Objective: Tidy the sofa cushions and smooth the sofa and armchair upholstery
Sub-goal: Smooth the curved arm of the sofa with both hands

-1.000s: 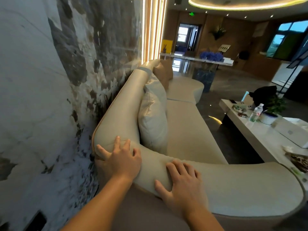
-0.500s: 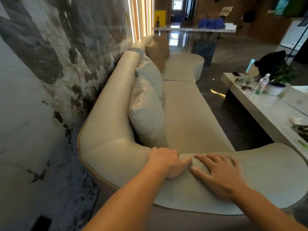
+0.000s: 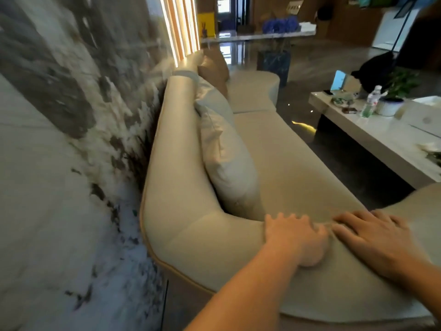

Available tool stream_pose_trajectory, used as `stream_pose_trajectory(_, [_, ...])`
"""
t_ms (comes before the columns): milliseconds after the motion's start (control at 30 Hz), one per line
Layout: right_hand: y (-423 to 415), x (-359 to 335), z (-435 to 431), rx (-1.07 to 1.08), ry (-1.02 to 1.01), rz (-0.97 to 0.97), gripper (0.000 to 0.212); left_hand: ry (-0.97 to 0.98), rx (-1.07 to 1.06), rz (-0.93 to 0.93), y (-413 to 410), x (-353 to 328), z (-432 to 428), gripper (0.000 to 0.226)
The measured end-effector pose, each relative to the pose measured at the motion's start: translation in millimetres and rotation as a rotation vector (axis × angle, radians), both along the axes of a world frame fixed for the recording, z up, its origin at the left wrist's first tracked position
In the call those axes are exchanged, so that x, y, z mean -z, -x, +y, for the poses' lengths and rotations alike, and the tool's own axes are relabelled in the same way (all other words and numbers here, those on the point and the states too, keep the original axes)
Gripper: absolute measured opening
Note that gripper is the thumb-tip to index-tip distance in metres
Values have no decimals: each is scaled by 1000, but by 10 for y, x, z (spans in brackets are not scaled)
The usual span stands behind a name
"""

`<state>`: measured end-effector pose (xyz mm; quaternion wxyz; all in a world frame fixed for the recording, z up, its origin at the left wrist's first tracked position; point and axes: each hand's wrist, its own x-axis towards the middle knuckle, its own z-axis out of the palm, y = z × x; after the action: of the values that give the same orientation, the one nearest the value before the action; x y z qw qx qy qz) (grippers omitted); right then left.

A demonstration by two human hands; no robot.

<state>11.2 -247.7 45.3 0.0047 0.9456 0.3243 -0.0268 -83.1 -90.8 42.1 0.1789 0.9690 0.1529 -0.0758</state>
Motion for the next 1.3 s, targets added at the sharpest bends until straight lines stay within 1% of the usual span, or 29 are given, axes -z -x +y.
stream_pose_trajectory(100, [135, -28, 83, 63, 11, 12, 49, 28, 24, -21, 157, -43, 98, 69])
stream_pose_trajectory(133, [195, -30, 111, 81, 10, 24, 48, 32, 36, -20, 219, -37, 136, 69])
stream_pose_trajectory(300, [640, -10, 321, 109, -41, 60, 59, 39, 68, 15, 577, -37, 380, 66])
stream_pose_trajectory(367, [826, -43, 442, 133, -64, 93, 61, 41, 73, 33, 703, -52, 476, 60])
stream_pose_trajectory(467, [1077, -95, 613, 163, -57, 137, 63, 12, 70, 29, 862, -55, 626, 43])
stream_pose_trajectory(500, [1135, -100, 646, 157, -44, 134, 63, 0, 62, 24, 914, -54, 662, 41])
stream_pose_trajectory(633, [1199, -123, 586, 77, -48, 108, 63, -57, -2, 6, 995, -109, 620, 46])
stream_pose_trajectory(733, [1188, -130, 504, -12, -68, 130, 71, -103, -81, 29, 1028, -136, 544, 57])
stream_pose_trajectory(800, [1183, -127, 422, -99, -72, 182, 78, -134, -181, 2, 1082, -140, 435, 59])
stream_pose_trajectory(900, [1188, -134, 240, -220, -94, 263, 82, -161, -349, -119, 1250, -159, 228, 52])
stream_pose_trajectory(967, [1188, -134, 101, -265, -87, 257, 82, -237, -463, -119, 1457, -166, 158, 55])
stream_pose_trajectory(1000, [1195, -129, 39, -266, -85, 242, 81, -265, -567, -86, 1584, -156, 178, 57])
stream_pose_trajectory(1033, [1216, -127, -17, -253, -83, 227, 80, -251, -716, -53, 1713, -138, 219, 58])
stream_pose_trajectory(1100, [1278, -114, -85, -217, -69, 206, 78, -111, -989, -63, 1904, -103, 291, 62])
stream_pose_trajectory(1133, [1309, -98, -100, -198, -67, 201, 78, -51, -1041, -97, 1946, -85, 307, 64])
stream_pose_trajectory(1167, [1333, -91, -106, -176, -73, 193, 78, -38, -1055, -137, 1945, -72, 303, 65])
stream_pose_trajectory(1300, [1366, -76, -67, -127, -98, 101, 78, -85, -1089, -234, 1876, -32, 301, 66])
